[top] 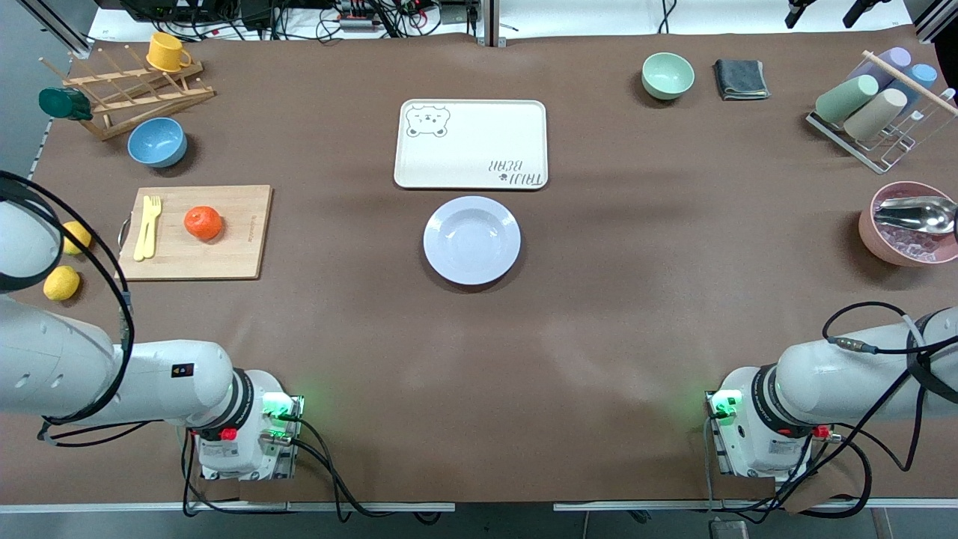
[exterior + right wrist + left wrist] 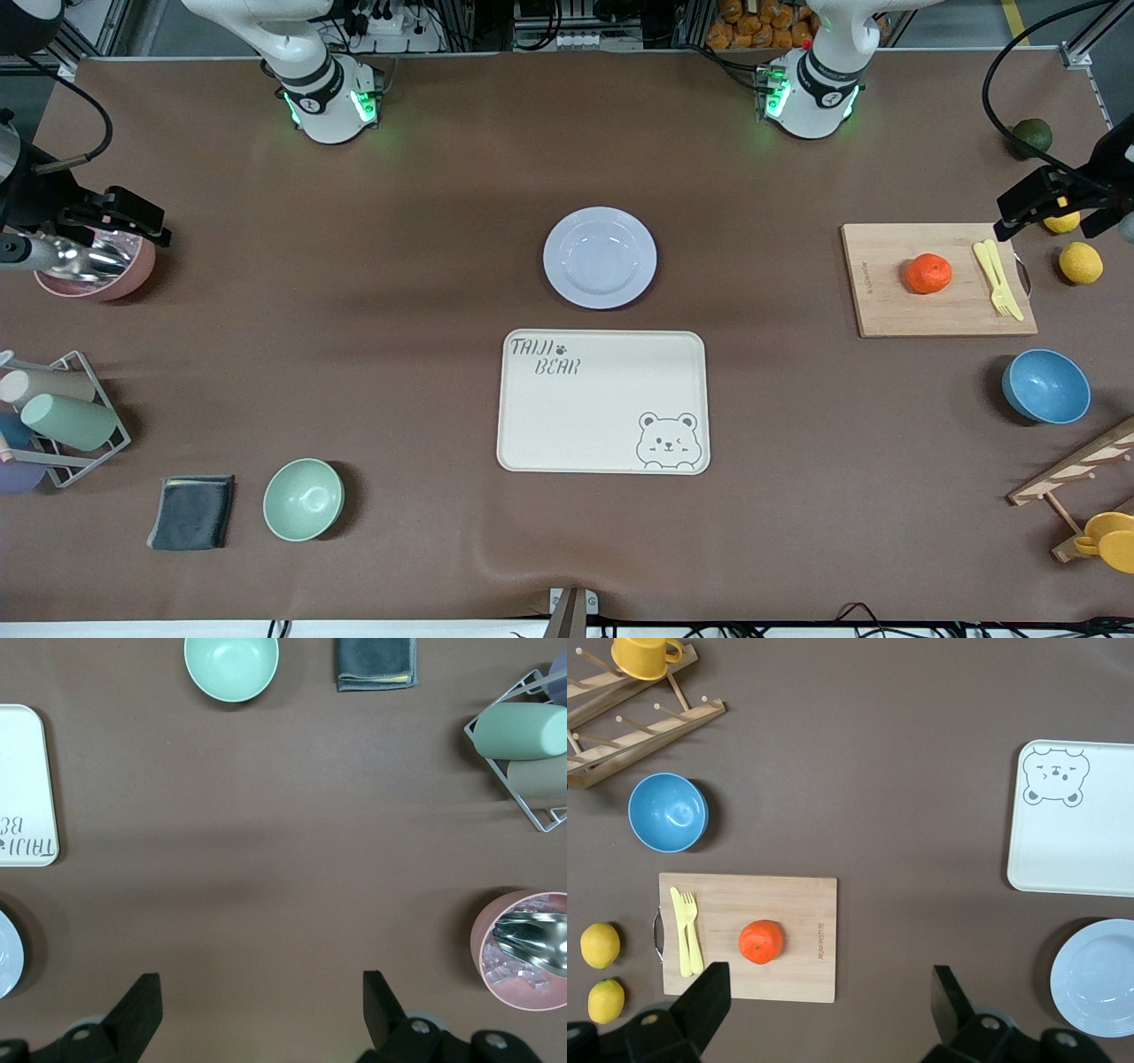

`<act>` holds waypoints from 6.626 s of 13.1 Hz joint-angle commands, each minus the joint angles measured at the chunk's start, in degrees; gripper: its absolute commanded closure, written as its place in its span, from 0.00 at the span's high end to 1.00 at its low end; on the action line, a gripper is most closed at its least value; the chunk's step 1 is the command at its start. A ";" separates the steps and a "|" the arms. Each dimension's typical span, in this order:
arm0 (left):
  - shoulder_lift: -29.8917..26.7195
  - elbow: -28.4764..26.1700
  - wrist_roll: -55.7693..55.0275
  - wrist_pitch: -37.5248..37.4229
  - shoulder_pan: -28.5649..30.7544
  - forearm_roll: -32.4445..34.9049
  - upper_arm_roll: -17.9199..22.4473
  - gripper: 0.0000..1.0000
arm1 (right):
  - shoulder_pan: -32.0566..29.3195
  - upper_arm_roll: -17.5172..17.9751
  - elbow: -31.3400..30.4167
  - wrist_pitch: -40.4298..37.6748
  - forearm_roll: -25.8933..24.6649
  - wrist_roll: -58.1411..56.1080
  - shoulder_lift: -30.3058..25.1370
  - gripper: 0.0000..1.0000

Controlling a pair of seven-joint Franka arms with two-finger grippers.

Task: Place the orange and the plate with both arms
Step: 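Reach the left gripper down to the orange on the cutting board, then grasp the orange with the left gripper while the right gripper extends outward, then carry the orange with the left gripper onto the white plate, then release the orange on the plate while the right gripper reaches the plate rim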

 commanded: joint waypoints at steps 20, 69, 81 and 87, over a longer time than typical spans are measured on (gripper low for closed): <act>1.10 -47.09 7.19 39.38 17.32 4.26 0.03 1.00 | -1.65 0.07 -2.09 -1.43 7.76 1.17 3.91 1.00; 34.40 -30.14 -69.24 49.74 -10.59 10.39 -35.68 0.07 | 7.39 0.33 -26.17 31.15 62.17 -15.00 21.84 1.00; 15.20 -26.19 -71.13 39.04 -8.09 12.00 -30.38 1.00 | 15.75 0.42 -35.49 37.50 78.95 -30.11 21.49 1.00; 10.77 -9.69 -59.35 23.06 3.70 11.82 -30.30 1.00 | 26.63 0.42 -36.11 48.02 87.30 -30.39 21.84 0.95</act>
